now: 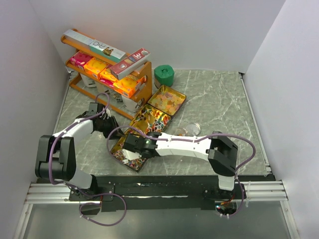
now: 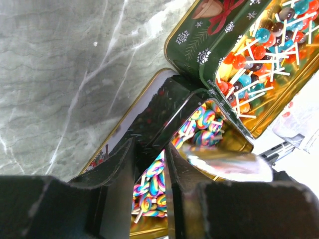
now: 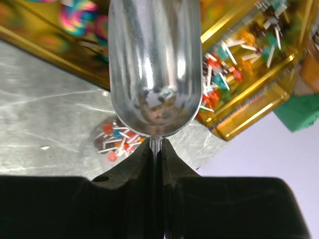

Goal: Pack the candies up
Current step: Scoop the fake candies from the storage box.

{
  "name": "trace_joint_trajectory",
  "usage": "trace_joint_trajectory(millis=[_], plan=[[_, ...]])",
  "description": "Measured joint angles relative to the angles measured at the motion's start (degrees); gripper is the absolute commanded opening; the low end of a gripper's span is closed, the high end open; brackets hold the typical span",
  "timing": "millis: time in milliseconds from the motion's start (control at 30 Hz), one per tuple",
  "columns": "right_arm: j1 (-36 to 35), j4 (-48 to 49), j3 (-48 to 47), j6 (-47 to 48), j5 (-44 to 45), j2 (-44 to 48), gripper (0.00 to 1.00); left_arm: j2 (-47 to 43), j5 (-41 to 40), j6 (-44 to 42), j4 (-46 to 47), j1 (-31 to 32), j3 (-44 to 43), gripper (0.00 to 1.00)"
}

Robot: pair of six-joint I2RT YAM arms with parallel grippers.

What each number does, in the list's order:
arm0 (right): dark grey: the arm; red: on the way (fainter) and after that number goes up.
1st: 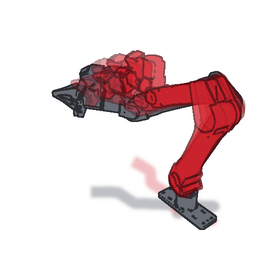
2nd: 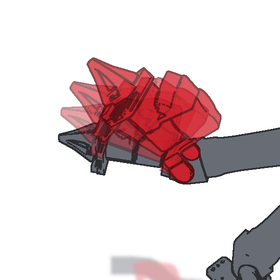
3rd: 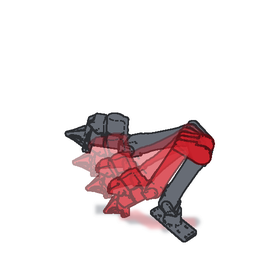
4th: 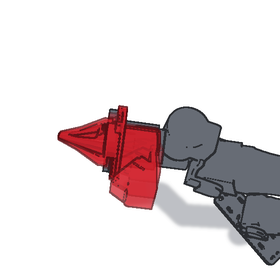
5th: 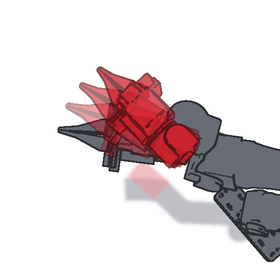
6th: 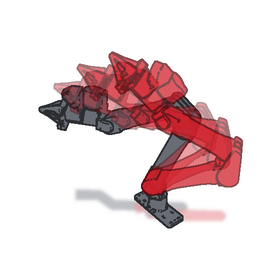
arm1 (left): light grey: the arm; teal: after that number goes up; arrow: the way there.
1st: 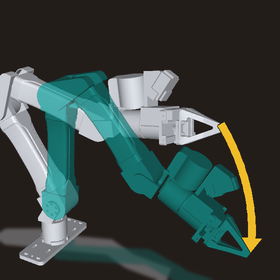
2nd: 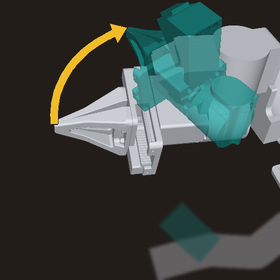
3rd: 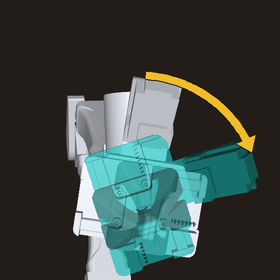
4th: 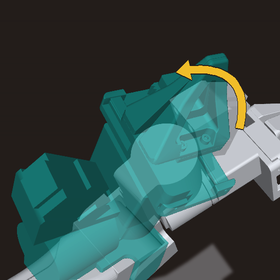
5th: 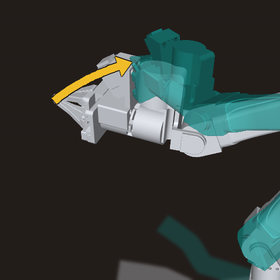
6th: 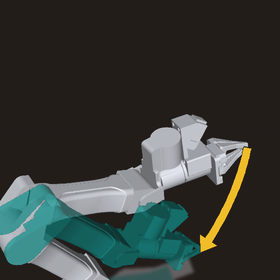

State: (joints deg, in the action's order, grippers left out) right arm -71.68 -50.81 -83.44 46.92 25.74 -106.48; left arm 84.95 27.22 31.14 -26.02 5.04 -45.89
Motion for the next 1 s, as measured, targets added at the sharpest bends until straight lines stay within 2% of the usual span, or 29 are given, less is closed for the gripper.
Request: trace_joint_trajectory(millis=[367, 867, 1000], plan=[[-2.4, -0.9, 0.6, -0.3, -4.1, 1.1, 0.00, 1.0, 0.5, 0.0, -0.1, 0.7, -0.9, 0.22], [-1.8, -5.7, -10.1, -7.6, -10.7, -5.7, 0.00, 1.1, 0.7, 0.3, 0.1, 0.8, -0.9, 0.17], [-1.9, -5.5, -12.5, -10.5, -15.3, -8.0, 0.00, 1.0, 0.5, 1.3, 0.3, 0.8, -0.7, 0.15]])
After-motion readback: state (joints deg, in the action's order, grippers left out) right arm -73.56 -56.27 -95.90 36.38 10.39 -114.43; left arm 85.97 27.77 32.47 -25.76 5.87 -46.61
